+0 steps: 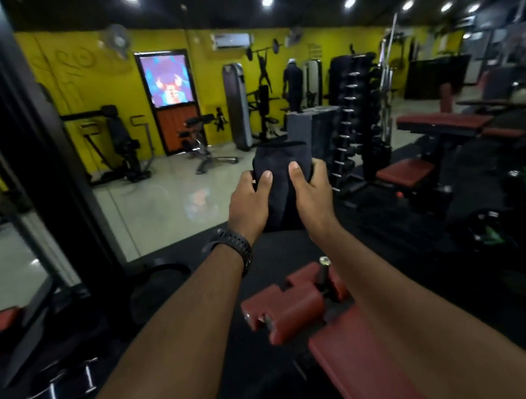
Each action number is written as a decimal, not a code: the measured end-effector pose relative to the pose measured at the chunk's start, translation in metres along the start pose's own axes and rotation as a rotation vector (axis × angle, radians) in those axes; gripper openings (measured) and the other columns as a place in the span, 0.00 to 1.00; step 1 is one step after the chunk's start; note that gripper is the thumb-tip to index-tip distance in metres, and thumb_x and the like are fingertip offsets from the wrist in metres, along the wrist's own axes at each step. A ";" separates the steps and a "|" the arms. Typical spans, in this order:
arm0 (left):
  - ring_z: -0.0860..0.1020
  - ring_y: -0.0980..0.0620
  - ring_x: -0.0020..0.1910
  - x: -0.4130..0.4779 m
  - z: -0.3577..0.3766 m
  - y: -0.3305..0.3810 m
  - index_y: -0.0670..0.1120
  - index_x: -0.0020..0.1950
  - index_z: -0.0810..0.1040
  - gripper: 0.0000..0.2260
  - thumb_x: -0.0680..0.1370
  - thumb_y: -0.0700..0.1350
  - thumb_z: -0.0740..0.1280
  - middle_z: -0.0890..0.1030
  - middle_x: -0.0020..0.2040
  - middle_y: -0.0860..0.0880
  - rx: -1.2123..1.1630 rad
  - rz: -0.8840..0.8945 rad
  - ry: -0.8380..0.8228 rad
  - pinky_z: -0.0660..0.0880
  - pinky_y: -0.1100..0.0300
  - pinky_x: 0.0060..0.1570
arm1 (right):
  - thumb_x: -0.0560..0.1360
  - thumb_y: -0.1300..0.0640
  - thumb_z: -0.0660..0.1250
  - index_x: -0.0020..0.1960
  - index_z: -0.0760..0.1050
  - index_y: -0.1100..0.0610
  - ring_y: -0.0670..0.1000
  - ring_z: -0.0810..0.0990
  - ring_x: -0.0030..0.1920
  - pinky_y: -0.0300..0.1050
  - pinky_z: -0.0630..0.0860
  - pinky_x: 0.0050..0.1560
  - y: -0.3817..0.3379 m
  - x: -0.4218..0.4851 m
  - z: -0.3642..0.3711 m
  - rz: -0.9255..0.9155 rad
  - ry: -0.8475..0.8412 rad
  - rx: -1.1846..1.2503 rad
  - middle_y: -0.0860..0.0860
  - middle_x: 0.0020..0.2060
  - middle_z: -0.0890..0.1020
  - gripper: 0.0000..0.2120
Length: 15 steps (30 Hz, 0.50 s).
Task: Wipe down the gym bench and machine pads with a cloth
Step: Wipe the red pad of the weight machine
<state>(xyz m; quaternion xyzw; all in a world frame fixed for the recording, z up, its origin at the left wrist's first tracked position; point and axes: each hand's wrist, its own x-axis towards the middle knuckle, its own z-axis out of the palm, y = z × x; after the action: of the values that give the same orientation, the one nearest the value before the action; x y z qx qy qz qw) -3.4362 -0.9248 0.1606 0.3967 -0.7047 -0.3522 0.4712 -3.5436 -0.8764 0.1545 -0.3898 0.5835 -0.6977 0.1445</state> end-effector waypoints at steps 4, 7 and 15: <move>0.80 0.48 0.51 0.041 -0.084 -0.027 0.44 0.57 0.75 0.15 0.84 0.56 0.60 0.81 0.51 0.49 0.017 0.011 0.050 0.78 0.45 0.54 | 0.83 0.46 0.62 0.59 0.69 0.53 0.49 0.79 0.51 0.51 0.77 0.53 -0.019 0.003 0.096 -0.050 -0.046 0.000 0.44 0.48 0.78 0.12; 0.80 0.49 0.50 0.072 -0.143 -0.047 0.45 0.54 0.74 0.14 0.84 0.56 0.60 0.80 0.48 0.51 0.047 0.022 0.088 0.77 0.50 0.50 | 0.83 0.46 0.61 0.58 0.69 0.55 0.46 0.77 0.46 0.46 0.73 0.47 -0.029 0.001 0.165 -0.054 -0.084 0.034 0.45 0.46 0.77 0.13; 0.78 0.49 0.43 0.152 -0.226 -0.109 0.44 0.52 0.73 0.17 0.84 0.58 0.59 0.80 0.47 0.48 0.001 0.009 0.169 0.74 0.50 0.41 | 0.84 0.46 0.60 0.56 0.67 0.55 0.45 0.77 0.43 0.43 0.72 0.41 -0.028 0.036 0.293 -0.076 -0.198 0.029 0.47 0.45 0.77 0.12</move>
<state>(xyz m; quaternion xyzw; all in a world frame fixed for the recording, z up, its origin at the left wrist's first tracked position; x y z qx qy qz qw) -3.2346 -1.1351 0.1940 0.4219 -0.6644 -0.3150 0.5305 -3.3515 -1.0981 0.1982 -0.4765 0.5411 -0.6690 0.1806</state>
